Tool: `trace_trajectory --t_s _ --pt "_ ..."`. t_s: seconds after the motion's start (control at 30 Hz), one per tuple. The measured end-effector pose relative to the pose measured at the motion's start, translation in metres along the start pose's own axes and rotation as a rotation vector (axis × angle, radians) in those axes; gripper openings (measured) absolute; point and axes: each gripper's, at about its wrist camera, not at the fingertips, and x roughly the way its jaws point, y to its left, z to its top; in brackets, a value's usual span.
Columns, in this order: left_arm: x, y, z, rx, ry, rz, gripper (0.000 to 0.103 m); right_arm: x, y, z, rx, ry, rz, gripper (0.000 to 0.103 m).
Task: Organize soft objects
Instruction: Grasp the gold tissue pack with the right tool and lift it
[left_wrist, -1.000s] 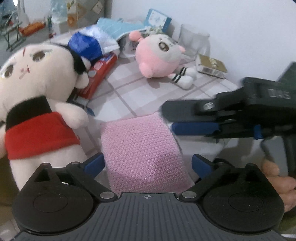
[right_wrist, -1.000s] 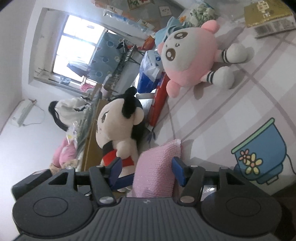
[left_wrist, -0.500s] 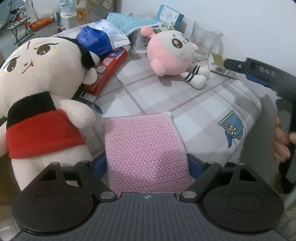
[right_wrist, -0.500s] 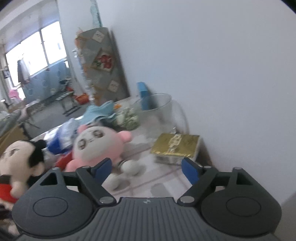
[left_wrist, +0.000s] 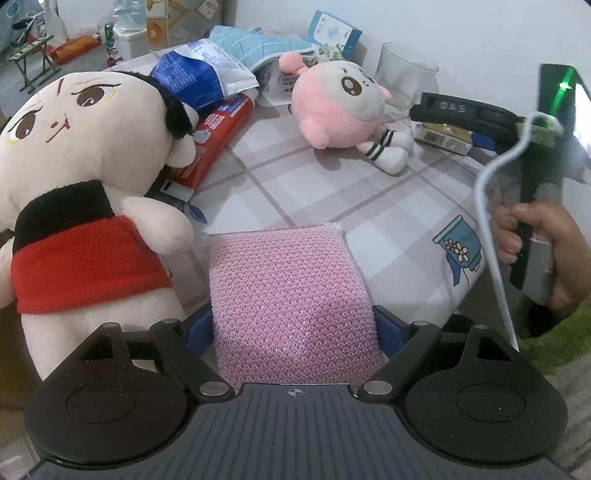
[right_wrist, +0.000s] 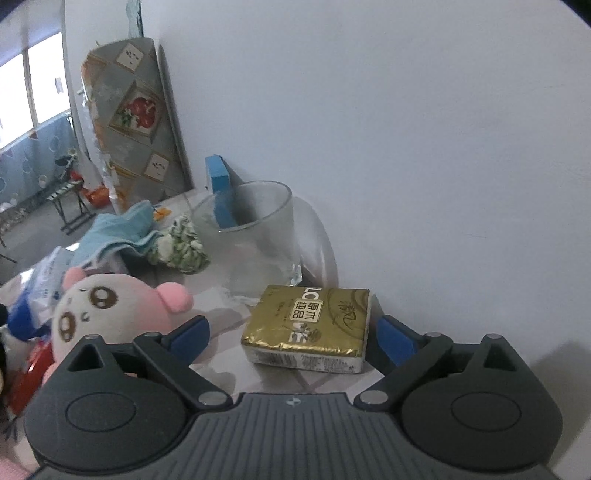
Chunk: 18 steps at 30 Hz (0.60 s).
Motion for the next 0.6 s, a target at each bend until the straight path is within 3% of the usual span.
trace_trajectory --t_s 0.4,0.6 --pt "0.000 0.002 -0.002 0.001 -0.015 -0.010 0.085 0.024 0.007 0.000 -0.047 0.051 -0.083 0.072" --pt "-0.003 0.002 -0.004 0.002 -0.033 -0.015 0.084 0.015 -0.001 -0.003 -0.043 0.051 -0.047 0.072"
